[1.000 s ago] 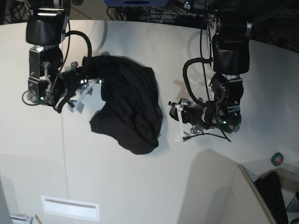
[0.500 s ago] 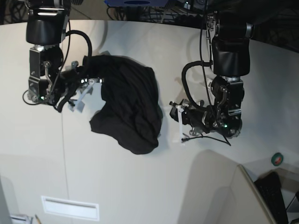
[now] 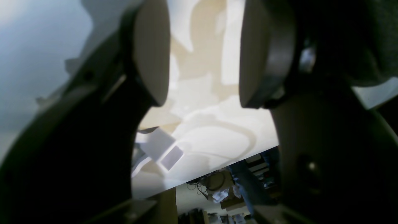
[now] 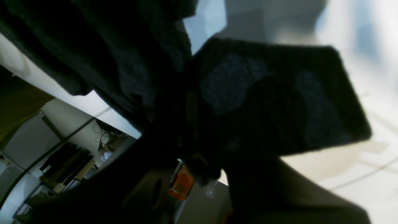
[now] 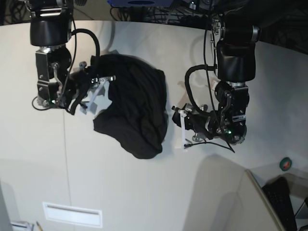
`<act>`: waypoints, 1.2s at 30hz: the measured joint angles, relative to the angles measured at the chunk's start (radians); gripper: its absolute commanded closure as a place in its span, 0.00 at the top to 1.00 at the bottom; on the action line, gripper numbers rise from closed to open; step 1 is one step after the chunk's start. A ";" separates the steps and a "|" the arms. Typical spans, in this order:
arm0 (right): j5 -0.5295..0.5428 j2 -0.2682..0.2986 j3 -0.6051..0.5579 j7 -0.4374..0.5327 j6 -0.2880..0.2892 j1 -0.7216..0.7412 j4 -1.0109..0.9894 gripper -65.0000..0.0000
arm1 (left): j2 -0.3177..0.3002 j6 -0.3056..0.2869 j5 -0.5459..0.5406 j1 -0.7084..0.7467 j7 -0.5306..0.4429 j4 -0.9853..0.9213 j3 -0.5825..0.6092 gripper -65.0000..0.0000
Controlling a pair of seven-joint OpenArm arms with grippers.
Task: Layout the t-shirt on the table in an organized manner, then fold the t-shirt properly
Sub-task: 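Hold the shirt with both grippers and pull the left gripper's edge outward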
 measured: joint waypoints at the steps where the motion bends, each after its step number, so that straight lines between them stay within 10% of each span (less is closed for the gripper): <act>1: 0.000 0.000 0.000 0.000 0.000 0.000 0.000 0.00 | 0.000 0.000 -0.001 0.000 -0.010 -0.003 0.000 0.37; 36: 0.000 0.008 -0.003 -0.002 0.000 0.000 0.000 0.00 | 0.064 -0.018 -0.002 -0.010 0.087 0.023 -0.097 0.37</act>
